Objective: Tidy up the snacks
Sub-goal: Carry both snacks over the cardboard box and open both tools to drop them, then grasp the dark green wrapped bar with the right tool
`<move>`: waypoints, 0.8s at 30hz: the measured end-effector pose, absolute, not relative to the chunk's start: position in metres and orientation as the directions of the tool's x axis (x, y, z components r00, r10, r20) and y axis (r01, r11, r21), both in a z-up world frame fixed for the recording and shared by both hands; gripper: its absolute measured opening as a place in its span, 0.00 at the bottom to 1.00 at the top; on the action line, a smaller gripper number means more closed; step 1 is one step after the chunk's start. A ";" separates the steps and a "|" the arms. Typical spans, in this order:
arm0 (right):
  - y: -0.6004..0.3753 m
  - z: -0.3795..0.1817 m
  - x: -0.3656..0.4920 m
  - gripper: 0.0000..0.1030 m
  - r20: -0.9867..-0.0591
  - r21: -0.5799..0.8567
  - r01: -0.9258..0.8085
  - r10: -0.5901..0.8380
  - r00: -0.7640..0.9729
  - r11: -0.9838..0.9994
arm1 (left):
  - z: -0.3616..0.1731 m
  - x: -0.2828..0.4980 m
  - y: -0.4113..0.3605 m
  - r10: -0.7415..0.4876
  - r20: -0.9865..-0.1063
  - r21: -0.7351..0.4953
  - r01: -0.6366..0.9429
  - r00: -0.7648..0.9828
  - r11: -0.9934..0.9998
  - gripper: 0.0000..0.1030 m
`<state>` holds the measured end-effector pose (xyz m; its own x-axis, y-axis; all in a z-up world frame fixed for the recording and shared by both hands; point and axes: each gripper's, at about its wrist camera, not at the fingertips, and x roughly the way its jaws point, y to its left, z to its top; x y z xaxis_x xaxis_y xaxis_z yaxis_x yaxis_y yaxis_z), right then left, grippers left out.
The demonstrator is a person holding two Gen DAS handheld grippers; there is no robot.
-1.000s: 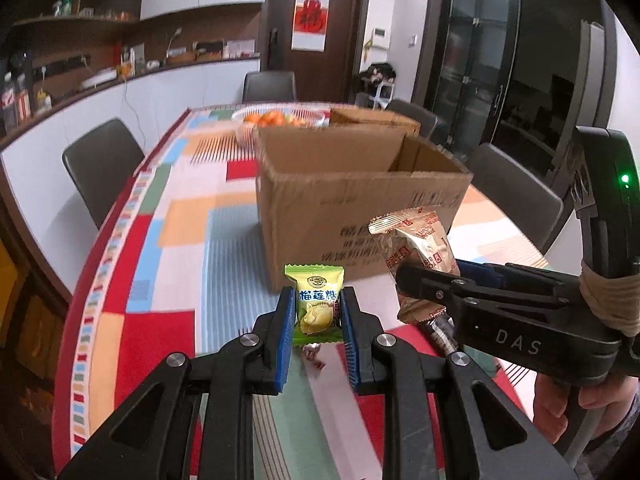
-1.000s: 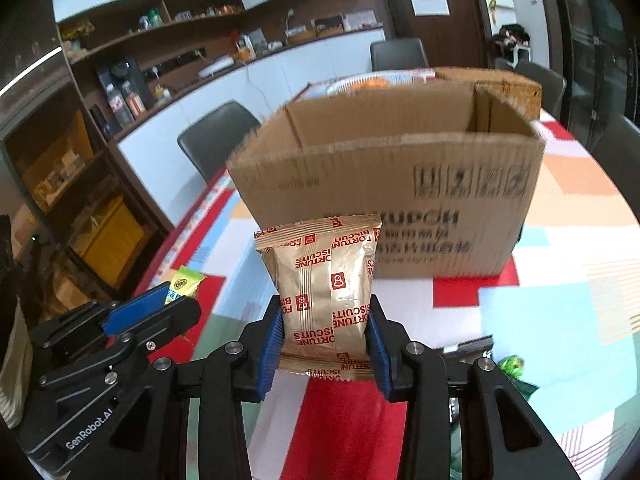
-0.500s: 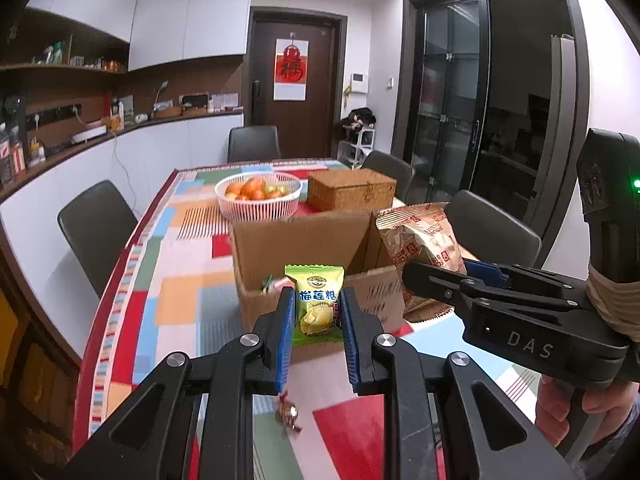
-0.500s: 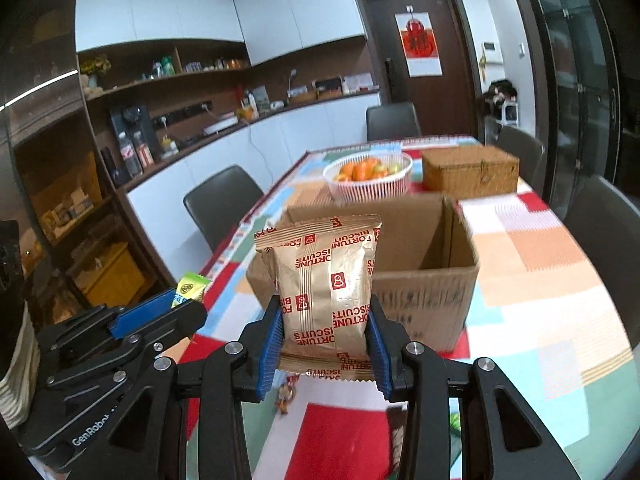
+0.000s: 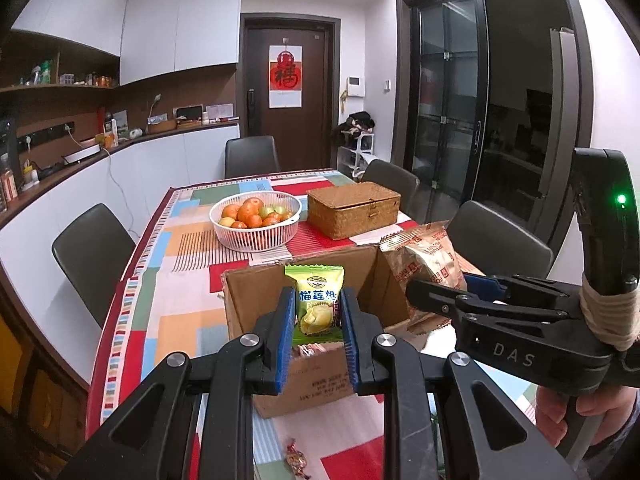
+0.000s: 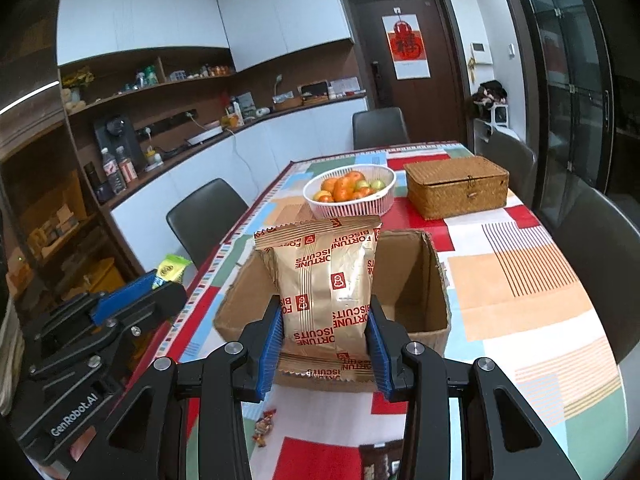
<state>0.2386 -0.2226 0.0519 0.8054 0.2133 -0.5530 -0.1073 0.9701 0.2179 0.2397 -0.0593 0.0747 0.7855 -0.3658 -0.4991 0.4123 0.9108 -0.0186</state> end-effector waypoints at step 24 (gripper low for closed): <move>-0.227 0.045 0.286 0.55 -0.600 0.130 -0.017 0.092 0.795 0.991 | 0.056 0.272 -0.063 -0.323 -0.555 -0.015 0.379 0.767 0.925 0.44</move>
